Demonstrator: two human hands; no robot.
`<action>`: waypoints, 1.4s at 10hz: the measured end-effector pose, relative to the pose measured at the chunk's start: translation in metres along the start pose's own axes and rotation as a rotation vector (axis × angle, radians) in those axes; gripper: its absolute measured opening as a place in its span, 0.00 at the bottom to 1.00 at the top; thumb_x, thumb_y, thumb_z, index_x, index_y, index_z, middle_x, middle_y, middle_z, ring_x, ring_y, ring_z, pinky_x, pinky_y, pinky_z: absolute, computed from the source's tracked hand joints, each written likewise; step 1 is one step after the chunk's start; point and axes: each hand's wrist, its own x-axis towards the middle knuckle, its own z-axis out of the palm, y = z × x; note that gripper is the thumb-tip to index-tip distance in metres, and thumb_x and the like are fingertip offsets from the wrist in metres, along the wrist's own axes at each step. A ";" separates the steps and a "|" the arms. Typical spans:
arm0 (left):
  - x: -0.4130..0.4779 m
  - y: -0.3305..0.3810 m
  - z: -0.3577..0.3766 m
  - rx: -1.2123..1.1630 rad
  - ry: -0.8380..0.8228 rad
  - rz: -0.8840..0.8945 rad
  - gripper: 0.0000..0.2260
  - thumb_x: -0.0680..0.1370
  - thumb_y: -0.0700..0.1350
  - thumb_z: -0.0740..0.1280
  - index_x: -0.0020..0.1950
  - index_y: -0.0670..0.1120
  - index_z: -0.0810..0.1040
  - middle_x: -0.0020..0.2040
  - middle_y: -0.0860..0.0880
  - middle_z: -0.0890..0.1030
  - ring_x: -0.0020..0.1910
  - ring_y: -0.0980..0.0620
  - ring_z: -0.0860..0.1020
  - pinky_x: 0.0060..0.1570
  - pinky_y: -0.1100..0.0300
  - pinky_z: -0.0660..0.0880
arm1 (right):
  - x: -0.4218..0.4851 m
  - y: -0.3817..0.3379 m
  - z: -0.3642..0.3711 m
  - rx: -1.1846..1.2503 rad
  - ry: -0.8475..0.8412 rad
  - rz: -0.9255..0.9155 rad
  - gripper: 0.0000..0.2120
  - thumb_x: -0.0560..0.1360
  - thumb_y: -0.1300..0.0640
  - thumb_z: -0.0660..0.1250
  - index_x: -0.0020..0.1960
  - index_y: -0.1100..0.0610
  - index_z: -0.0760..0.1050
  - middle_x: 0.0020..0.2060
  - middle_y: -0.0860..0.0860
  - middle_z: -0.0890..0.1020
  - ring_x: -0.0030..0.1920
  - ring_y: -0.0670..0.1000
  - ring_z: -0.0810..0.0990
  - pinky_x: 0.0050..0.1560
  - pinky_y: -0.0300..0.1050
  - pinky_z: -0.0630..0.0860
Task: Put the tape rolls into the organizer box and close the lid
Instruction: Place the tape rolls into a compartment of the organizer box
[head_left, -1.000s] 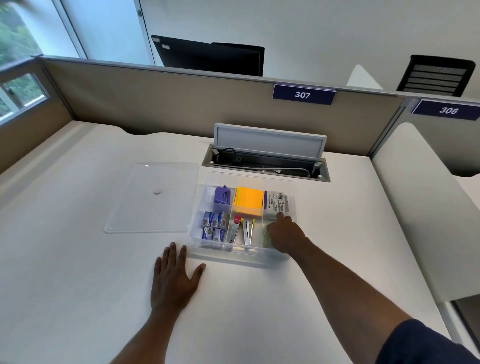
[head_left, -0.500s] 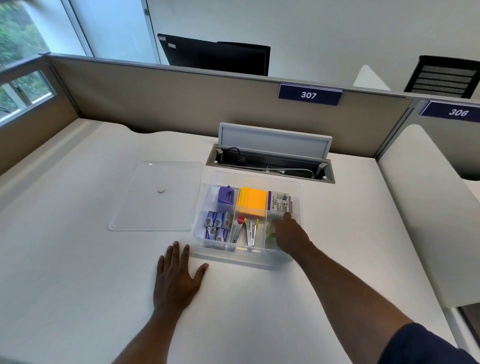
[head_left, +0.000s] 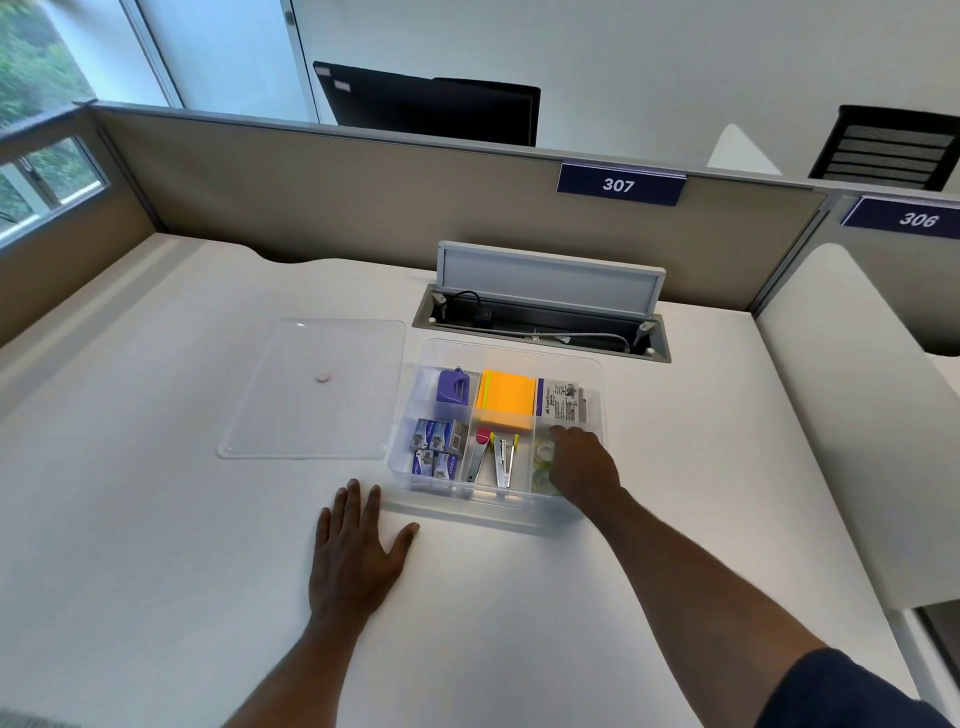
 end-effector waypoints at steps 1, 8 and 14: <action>0.000 0.000 0.001 -0.001 0.001 0.000 0.37 0.74 0.70 0.47 0.76 0.48 0.59 0.78 0.44 0.59 0.77 0.45 0.56 0.76 0.48 0.54 | -0.002 -0.001 0.001 0.023 0.039 -0.004 0.16 0.74 0.62 0.63 0.61 0.60 0.73 0.56 0.58 0.81 0.55 0.60 0.79 0.55 0.54 0.80; 0.000 -0.001 0.002 -0.001 0.010 -0.001 0.36 0.74 0.69 0.49 0.76 0.48 0.59 0.78 0.44 0.59 0.78 0.46 0.56 0.76 0.48 0.54 | 0.001 -0.006 0.002 0.144 0.044 0.000 0.17 0.76 0.59 0.64 0.62 0.62 0.70 0.61 0.62 0.73 0.55 0.63 0.80 0.57 0.53 0.79; 0.001 0.001 0.000 0.005 0.004 -0.003 0.37 0.74 0.70 0.48 0.76 0.48 0.60 0.78 0.43 0.60 0.77 0.45 0.57 0.76 0.48 0.55 | 0.006 -0.013 0.004 0.283 -0.015 0.142 0.20 0.73 0.61 0.68 0.62 0.62 0.67 0.55 0.62 0.77 0.52 0.62 0.80 0.52 0.52 0.79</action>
